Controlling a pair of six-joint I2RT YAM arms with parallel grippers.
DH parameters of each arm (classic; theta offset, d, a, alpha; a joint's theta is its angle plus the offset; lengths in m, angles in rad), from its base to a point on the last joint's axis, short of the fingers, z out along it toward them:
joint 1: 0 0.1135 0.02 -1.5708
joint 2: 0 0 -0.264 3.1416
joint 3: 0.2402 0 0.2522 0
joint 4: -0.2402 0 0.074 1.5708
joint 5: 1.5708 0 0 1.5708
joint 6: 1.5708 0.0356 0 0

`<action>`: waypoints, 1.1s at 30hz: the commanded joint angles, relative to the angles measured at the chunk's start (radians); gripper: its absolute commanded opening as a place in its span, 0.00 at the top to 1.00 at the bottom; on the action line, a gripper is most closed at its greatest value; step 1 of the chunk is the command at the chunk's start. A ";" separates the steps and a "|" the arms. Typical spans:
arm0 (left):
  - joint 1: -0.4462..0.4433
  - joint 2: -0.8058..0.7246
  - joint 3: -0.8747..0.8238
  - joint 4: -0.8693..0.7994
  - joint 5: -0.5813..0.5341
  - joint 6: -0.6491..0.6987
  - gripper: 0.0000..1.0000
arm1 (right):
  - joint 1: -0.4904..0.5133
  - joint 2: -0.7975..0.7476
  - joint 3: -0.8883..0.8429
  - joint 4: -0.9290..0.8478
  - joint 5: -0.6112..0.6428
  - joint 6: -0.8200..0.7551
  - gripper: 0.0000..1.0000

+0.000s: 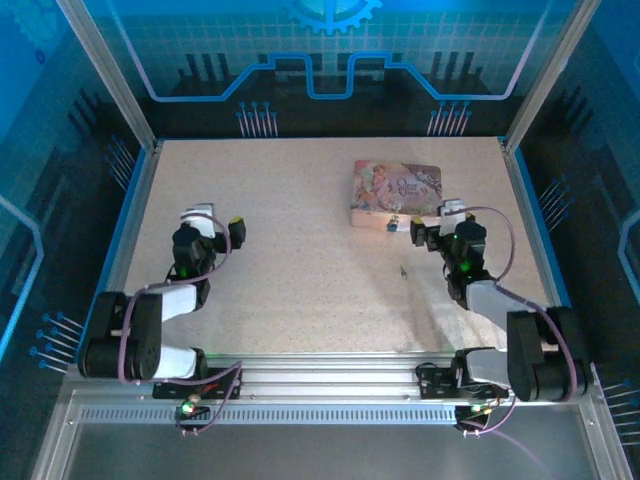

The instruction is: Unlock the padlock with the key

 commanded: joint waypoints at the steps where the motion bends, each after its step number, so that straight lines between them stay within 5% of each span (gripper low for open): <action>1: -0.008 -0.102 0.065 -0.152 -0.044 -0.048 0.01 | 0.006 -0.088 0.022 -0.153 -0.003 0.071 0.00; 6: -0.008 -0.164 0.229 -0.420 0.013 -0.293 0.01 | -0.035 -0.171 0.119 -0.335 -0.073 0.193 0.00; 10: -0.031 -0.079 0.398 -0.589 0.172 -0.433 0.01 | -0.178 -0.132 0.200 -0.432 -0.300 0.391 0.00; 19: -0.218 0.179 0.589 -0.570 0.279 -0.569 0.01 | -0.331 0.112 0.339 -0.431 -0.599 0.563 0.00; 25: -0.305 0.378 0.738 -0.536 0.353 -0.626 0.01 | -0.338 0.271 0.450 -0.470 -0.548 0.551 0.00; 33: -0.395 0.601 0.940 -0.547 0.387 -0.644 0.01 | -0.337 0.485 0.592 -0.453 -0.656 0.553 0.00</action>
